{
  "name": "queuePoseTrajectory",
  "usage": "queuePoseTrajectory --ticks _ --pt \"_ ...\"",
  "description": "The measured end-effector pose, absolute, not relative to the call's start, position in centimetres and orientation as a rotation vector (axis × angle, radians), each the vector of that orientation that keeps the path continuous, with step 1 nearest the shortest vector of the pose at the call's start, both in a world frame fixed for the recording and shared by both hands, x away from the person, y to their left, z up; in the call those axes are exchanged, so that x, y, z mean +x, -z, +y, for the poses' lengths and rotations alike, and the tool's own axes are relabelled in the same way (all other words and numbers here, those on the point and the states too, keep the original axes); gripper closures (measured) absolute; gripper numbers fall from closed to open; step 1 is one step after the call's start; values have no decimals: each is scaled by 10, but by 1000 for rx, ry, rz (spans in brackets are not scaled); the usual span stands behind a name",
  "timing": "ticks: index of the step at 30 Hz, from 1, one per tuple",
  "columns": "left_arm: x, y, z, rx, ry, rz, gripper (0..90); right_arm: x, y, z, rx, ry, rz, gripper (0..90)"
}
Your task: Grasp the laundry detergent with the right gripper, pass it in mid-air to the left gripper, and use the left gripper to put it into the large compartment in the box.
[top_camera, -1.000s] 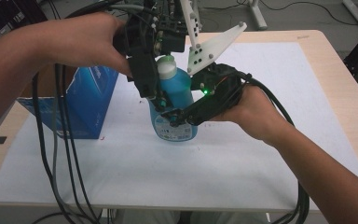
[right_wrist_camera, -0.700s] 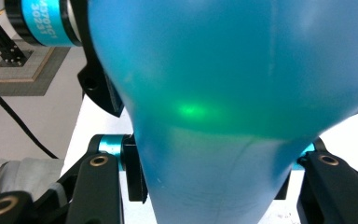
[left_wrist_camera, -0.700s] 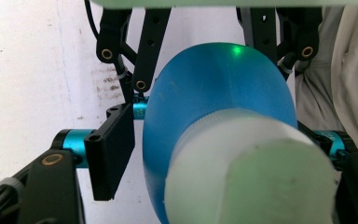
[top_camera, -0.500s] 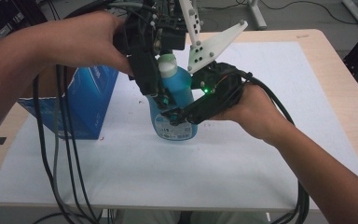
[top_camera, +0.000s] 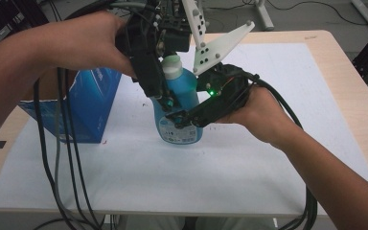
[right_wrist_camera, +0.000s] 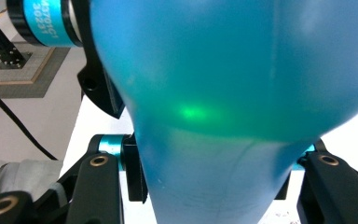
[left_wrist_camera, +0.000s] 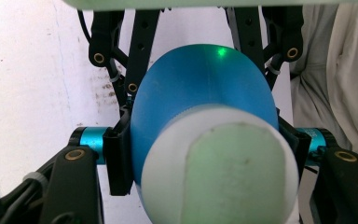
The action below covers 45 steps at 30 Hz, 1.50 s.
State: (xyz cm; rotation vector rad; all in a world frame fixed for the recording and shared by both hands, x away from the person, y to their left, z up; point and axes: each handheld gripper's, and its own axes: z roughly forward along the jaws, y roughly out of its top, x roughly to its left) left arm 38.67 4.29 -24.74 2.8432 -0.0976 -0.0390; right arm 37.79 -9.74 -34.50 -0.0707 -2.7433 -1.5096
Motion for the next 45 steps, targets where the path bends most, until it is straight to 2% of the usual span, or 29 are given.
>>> queuePoseTrajectory --ticks 10,11,12,13,14,16,20,22,30,38,39,45 --pt "385 245 43 2821 60 -81 380 378 344 -98 -57 1504 -2729 433" --pt "385 245 43 2821 60 -81 380 378 343 -99 -66 1501 -2728 380" --pt "386 244 43 2818 66 -77 380 378 343 -99 -66 1501 -2728 380" --pt "386 243 44 2818 75 -67 380 380 343 -100 -105 1478 -2754 306" --pt "386 242 45 2817 75 -64 380 382 343 -102 -108 1465 -2754 298" --pt "386 241 46 2821 71 -59 380 383 342 -107 -133 1427 -2764 226" --pt "387 238 49 2823 69 -42 380 385 338 -117 -162 1396 -2753 211" --pt "388 237 51 2827 65 -29 380 385 336 -123 -208 1372 -2788 110" --pt "393 227 62 2842 9 57 379 388 333 -159 -482 1130 -2949 107" --pt "399 206 76 2823 -58 215 379 388 336 -180 -455 841 -2976 106" --pt "399 204 78 2822 -63 233 379 388 337 -184 -483 779 -2980 13" --pt "401 184 93 2790 -126 371 379 386 335 -203 -521 741 -3013 6"
